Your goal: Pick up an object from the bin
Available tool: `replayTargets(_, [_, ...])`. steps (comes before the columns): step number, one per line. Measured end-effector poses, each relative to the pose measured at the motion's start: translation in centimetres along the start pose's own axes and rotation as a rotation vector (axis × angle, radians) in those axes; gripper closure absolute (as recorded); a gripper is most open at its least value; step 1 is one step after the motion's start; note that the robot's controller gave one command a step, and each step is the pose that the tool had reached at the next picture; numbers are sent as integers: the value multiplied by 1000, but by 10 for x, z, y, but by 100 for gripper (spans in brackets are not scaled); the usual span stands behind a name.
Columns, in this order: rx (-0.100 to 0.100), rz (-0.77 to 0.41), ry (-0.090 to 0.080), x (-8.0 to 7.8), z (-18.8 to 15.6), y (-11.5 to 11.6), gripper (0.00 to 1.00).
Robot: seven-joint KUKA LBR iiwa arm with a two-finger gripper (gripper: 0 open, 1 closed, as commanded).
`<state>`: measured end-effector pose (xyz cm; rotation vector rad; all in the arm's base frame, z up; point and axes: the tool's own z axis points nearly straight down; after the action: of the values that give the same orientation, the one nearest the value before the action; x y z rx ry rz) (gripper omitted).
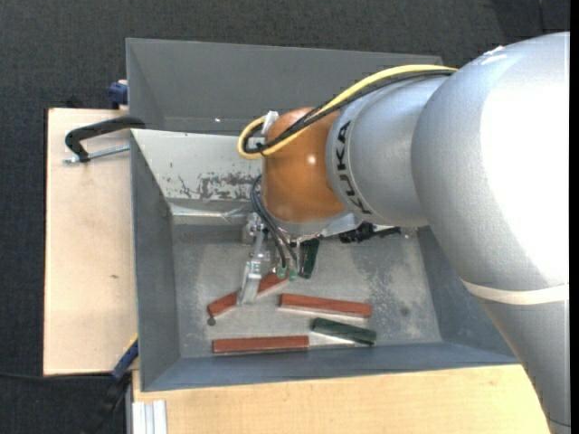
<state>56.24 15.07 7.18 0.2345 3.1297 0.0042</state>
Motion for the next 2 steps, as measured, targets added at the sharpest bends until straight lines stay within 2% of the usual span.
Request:
replayTargets(1, [0, -315, 1, 34, -1, 39, 100])
replayTargets(2, [0, -314, 1, 33, 0, 38, 0])
